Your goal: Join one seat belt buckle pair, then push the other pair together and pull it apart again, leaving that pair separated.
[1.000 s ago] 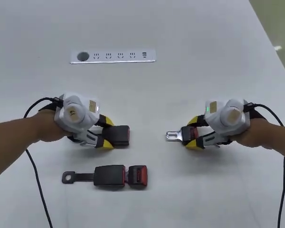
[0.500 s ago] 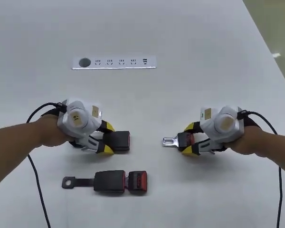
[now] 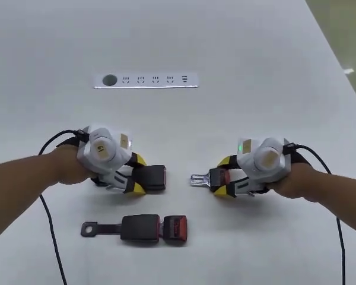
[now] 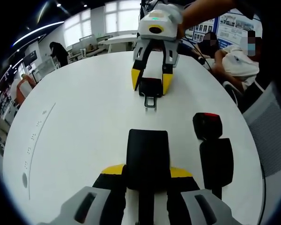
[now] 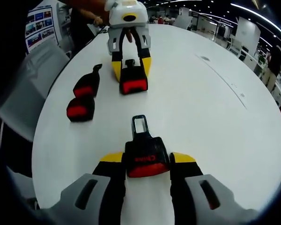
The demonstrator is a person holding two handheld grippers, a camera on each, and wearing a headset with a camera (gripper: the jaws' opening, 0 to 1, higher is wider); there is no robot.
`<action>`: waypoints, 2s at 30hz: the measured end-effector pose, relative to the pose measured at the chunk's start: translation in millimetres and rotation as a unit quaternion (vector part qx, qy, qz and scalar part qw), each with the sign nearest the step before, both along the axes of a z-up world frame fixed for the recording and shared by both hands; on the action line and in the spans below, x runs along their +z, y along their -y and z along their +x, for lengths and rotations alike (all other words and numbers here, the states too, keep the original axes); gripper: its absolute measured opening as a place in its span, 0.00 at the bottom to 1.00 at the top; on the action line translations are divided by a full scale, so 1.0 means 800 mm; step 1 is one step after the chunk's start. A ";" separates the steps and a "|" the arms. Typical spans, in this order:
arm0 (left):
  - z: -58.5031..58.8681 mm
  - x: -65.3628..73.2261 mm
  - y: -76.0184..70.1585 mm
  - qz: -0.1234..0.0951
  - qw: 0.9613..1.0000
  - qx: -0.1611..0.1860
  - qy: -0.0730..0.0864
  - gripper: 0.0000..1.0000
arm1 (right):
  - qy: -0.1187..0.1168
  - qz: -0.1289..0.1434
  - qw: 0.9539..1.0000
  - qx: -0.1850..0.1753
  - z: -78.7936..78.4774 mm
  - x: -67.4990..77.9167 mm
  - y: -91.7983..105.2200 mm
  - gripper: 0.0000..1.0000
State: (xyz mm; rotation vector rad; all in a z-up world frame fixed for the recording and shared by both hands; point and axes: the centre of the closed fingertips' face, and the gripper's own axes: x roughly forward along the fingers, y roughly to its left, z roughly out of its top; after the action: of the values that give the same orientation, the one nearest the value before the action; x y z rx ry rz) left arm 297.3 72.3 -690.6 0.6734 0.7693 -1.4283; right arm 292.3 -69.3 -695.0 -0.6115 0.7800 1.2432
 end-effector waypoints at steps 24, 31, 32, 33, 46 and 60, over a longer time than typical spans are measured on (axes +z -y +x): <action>-0.001 0.003 0.002 0.005 1.000 -0.001 0.000 0.33 | 0.009 0.028 1.000 0.001 0.003 0.002 -0.069 0.35; -0.003 0.004 0.003 0.009 1.000 -0.006 0.002 0.33 | 0.008 0.035 0.999 0.009 0.001 0.004 -0.083 0.35; -0.002 0.002 0.002 0.008 1.000 -0.007 0.002 0.33 | 0.007 0.036 0.999 0.010 0.001 0.004 -0.086 0.35; -0.002 0.002 0.002 0.008 1.000 -0.007 0.002 0.33 | 0.008 0.037 0.999 0.011 0.002 0.005 -0.087 0.35; 0.000 0.000 0.001 0.014 1.000 -0.008 -0.001 0.33 | 0.006 0.041 0.999 0.005 0.009 0.004 -0.092 0.34; 0.004 -0.004 -0.003 0.015 1.000 -0.014 -0.001 0.32 | 0.005 0.053 0.999 0.004 0.012 0.002 -0.111 0.34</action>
State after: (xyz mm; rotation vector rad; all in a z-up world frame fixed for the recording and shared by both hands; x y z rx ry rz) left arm 300.3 74.3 -694.1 0.7077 0.7868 -1.4464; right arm 302.2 19.7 -693.5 -0.5357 0.6993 1.2794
